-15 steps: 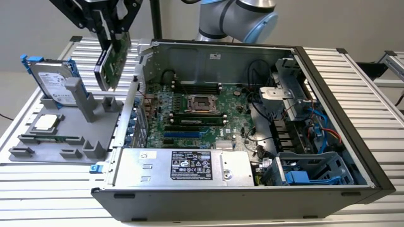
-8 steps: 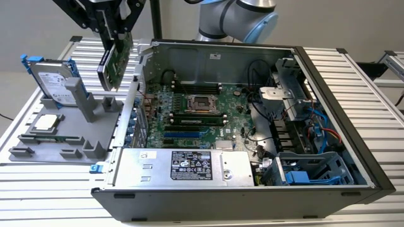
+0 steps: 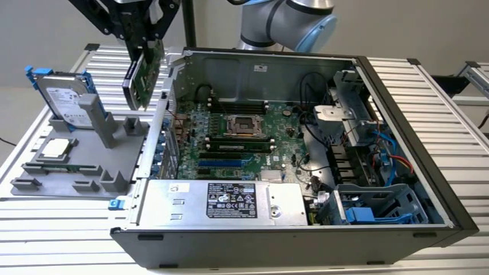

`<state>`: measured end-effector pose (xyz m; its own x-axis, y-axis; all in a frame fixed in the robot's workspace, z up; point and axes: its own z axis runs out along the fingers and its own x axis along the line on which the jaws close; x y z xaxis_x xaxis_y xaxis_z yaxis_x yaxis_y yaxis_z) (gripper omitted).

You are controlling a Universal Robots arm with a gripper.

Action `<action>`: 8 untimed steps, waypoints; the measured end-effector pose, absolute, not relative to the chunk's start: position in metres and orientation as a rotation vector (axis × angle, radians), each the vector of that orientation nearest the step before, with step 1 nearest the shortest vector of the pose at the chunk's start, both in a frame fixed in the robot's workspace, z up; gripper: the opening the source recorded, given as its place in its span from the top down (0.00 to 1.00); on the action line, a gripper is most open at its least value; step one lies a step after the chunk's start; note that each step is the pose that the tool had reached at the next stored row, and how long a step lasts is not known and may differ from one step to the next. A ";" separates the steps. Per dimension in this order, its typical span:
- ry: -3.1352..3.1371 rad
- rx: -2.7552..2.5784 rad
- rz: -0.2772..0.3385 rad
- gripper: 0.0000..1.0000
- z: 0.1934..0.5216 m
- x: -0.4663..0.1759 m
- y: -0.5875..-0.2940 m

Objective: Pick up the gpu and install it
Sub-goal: 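Pick up the gpu and move the gpu toward the slot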

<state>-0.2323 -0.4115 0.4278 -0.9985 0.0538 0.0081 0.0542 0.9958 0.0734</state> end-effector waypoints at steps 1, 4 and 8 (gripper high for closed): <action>-3.132 -0.085 -0.115 1.00 0.428 -0.232 -0.411; -3.132 -0.085 -0.115 1.00 0.428 -0.229 -0.411; -3.132 -0.085 -0.115 1.00 0.428 -0.226 -0.411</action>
<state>-0.2259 -0.4113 0.4278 -0.9985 0.0538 0.0081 0.0543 0.9958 0.0734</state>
